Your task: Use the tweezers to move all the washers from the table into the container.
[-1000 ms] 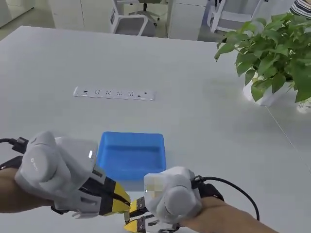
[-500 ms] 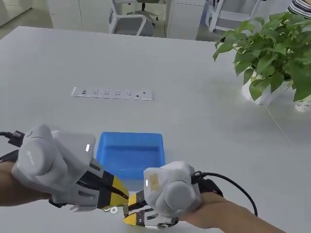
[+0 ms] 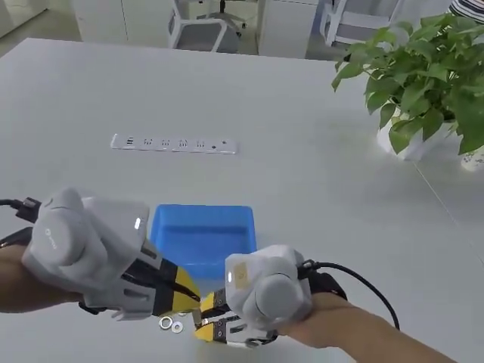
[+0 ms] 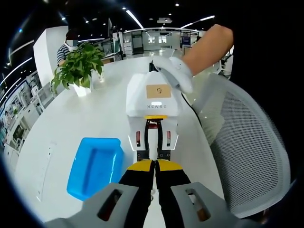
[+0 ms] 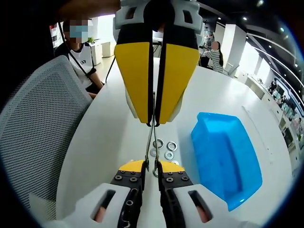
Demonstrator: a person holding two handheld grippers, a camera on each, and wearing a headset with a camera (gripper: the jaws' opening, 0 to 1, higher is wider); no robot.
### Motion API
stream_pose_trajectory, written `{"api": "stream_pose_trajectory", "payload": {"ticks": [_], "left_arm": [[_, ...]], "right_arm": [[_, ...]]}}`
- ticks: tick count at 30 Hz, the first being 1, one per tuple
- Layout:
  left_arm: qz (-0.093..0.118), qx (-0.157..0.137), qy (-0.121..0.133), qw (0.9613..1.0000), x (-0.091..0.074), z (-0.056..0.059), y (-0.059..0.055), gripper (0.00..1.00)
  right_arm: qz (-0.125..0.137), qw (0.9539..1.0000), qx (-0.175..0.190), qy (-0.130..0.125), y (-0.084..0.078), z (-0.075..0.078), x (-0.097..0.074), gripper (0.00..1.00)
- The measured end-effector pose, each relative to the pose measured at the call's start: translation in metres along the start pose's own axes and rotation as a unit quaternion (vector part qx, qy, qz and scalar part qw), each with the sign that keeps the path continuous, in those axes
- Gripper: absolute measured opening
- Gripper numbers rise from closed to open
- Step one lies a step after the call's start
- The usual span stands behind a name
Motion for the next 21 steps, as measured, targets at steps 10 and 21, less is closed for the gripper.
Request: {"api": "stream_pose_trajectory", "payload": {"ticks": [10, 21], "left_arm": [[-0.006, -0.001, 0.001, 1.0, 0.0032, -0.004, -0.0045, 0.05], [-0.002, -0.005, 0.003, 1.0, 0.0048, -0.0075, -0.004, 0.05]], "right_arm": [[-0.002, 1.0, 0.005, 0.0, -0.0031, 0.0033, 0.0034, 0.12], [0.002, 0.9999, 0.012, -0.001, -0.0043, 0.0039, 0.0044, 0.11]]}}
Point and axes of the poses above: the centre of the closed fingertips' face, and the gripper's own axes: x roughly forward along the fingers, z roughly to its right, y roughly out of its top, the point moved 5 cm from there along -x, roughly backward along the fingers, and after that the axes turned 7 degrees about y, right-handed, at the moved point
